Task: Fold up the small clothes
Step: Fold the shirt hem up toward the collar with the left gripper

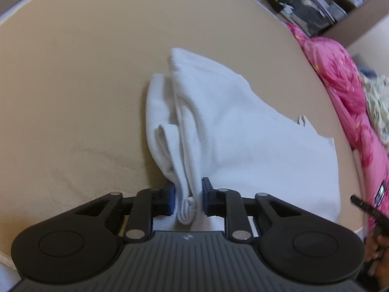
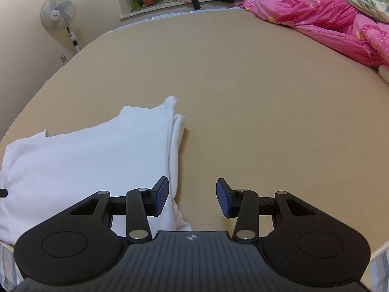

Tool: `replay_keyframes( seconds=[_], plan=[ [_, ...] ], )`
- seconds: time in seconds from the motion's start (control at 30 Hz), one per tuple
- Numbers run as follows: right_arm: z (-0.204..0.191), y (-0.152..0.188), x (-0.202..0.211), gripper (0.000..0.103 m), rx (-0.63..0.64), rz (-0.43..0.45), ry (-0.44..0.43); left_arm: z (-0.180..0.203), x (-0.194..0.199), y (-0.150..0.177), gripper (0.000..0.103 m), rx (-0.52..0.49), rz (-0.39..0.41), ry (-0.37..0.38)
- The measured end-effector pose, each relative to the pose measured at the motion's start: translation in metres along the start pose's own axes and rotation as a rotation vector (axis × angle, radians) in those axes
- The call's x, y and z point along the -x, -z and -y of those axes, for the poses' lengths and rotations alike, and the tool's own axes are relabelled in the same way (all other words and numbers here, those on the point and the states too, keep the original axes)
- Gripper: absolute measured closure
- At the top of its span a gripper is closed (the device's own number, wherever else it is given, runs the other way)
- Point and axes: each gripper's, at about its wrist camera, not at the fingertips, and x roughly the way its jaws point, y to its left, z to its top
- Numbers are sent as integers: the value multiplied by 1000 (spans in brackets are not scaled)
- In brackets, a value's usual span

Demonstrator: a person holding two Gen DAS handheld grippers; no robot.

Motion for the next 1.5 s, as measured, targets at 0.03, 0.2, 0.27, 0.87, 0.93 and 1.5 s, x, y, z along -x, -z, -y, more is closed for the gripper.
replay_keyframes(
  seconds=[0.03, 0.2, 0.27, 0.87, 0.93, 1.5],
  plan=[
    [1, 0, 0, 58, -3, 0, 3, 2, 3, 1, 84, -10, 9, 0],
    [2, 0, -1, 58, -13, 2, 10, 1, 31, -5, 88, 20, 101, 71],
    [2, 0, -2, 58, -11, 2, 11, 0, 45, -6, 88, 17, 138, 92],
    [-1, -9, 1, 58, -49, 42, -35, -6, 91, -9, 88, -47, 182, 42],
    [-2, -10, 4, 58, -52, 53, -44, 29, 92, -13, 88, -95, 188, 77],
    [21, -19, 13, 58, -141, 84, -108, 297, -1, 21, 63, -351, 150, 271]
  ],
)
